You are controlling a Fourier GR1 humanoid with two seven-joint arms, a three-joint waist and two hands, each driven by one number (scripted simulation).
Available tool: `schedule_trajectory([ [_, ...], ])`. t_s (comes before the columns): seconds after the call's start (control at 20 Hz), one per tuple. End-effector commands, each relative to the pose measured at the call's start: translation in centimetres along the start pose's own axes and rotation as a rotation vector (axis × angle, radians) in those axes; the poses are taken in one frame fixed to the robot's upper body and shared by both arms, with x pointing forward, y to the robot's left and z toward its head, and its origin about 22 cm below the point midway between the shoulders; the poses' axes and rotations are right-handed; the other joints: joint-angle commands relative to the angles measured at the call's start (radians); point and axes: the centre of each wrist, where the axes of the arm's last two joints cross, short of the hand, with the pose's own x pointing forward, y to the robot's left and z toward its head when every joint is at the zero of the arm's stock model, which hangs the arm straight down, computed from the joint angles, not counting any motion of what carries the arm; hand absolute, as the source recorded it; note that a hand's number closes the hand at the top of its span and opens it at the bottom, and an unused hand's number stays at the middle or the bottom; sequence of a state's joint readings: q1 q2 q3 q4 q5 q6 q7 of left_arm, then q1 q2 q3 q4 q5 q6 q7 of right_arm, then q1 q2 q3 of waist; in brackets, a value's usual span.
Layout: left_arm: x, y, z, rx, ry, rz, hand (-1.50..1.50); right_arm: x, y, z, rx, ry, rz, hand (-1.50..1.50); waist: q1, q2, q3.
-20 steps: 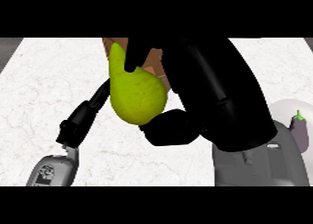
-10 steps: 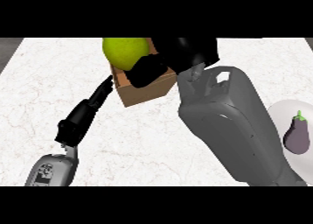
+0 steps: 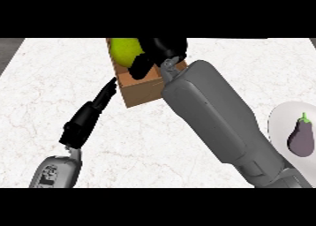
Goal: Pick the pear from the plate and place it in the cardboard box
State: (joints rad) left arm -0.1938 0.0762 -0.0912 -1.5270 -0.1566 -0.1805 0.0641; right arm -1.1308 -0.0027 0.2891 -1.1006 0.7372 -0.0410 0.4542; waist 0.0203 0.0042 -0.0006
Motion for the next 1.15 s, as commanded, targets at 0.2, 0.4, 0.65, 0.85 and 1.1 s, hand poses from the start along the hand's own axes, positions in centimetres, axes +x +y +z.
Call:
schedule_trajectory([
  [0.2, 0.3, 0.4, -0.4, -0.028, -0.010, -0.008, 0.00, -3.7, 2.7, -2.0, 0.137, 0.184, -0.179, -1.50, 0.020, 0.006, 0.000],
  [0.4, 0.3, -0.7, 0.6, -0.021, -0.004, 0.011, 0.00, -5.3, 5.8, -1.1, 0.191, 0.181, -0.204, -1.50, 0.022, 0.002, 0.000],
  [0.65, 2.3, -0.9, -1.9, -0.036, -0.035, 0.016, 0.00, -6.7, 5.2, -1.9, 0.034, 0.155, -0.417, -1.50, 0.036, 0.012, 0.001],
  [0.85, 0.8, -0.5, -0.9, -0.039, -0.020, -0.016, 0.00, -8.4, 4.1, -1.4, -0.165, 0.172, -0.647, -1.50, 0.029, 0.009, 0.002],
  [1.1, 0.1, -1.0, -0.2, -0.003, 0.012, 0.005, 0.00, -12.2, 2.0, -1.1, -0.231, 0.173, -0.873, -1.50, -0.003, 0.002, 0.002],
])
